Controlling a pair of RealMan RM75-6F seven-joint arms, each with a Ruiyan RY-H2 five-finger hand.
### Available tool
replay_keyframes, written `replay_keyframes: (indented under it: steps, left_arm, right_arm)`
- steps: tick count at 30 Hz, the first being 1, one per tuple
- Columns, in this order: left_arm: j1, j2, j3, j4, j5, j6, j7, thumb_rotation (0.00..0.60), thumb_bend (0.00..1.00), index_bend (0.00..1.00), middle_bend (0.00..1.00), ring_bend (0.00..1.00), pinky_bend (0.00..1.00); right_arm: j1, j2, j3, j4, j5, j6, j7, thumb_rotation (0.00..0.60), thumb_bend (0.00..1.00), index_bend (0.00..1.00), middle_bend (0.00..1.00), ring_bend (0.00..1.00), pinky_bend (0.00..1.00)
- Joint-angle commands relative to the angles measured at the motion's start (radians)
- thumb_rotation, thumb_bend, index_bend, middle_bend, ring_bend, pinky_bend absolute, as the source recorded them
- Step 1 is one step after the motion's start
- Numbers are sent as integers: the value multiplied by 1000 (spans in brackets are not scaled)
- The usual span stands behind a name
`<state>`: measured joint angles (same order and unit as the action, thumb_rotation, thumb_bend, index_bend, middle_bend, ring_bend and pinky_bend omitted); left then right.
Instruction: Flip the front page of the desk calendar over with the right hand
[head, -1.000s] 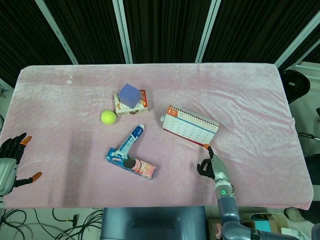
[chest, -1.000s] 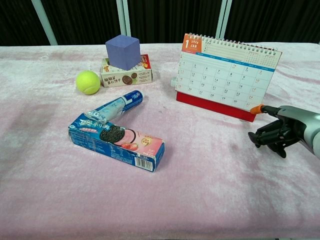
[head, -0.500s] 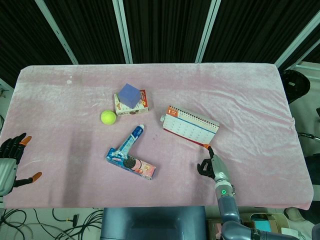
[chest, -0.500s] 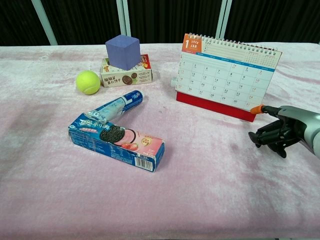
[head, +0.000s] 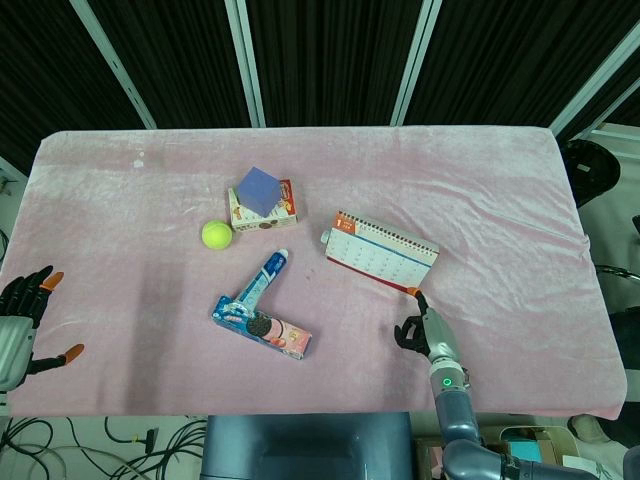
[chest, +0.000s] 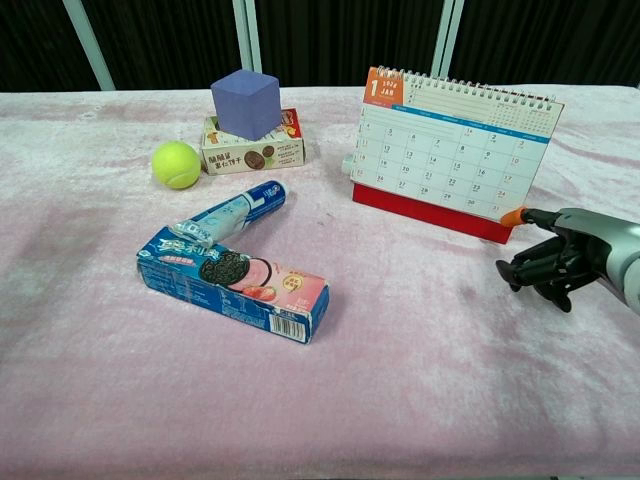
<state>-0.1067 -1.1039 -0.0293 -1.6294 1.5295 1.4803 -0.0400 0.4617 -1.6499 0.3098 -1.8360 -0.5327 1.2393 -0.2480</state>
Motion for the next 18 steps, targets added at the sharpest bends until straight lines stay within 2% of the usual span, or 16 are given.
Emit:
replay_keyframes:
  steps: [1, 18]
  left_arm:
    - [0, 0, 0, 0, 0, 0, -1, 600, 0, 0, 0, 0, 0]
    - [-1, 5, -2, -1, -4, -3, -16, 600, 0, 0, 0, 0, 0]
  right_arm:
    - [2, -2, 3, 6, 4, -1, -2, 600, 438, 0, 654, 763, 781]
    - [73, -47, 68, 74, 35, -15, -45, 600, 438, 0, 654, 763, 781]
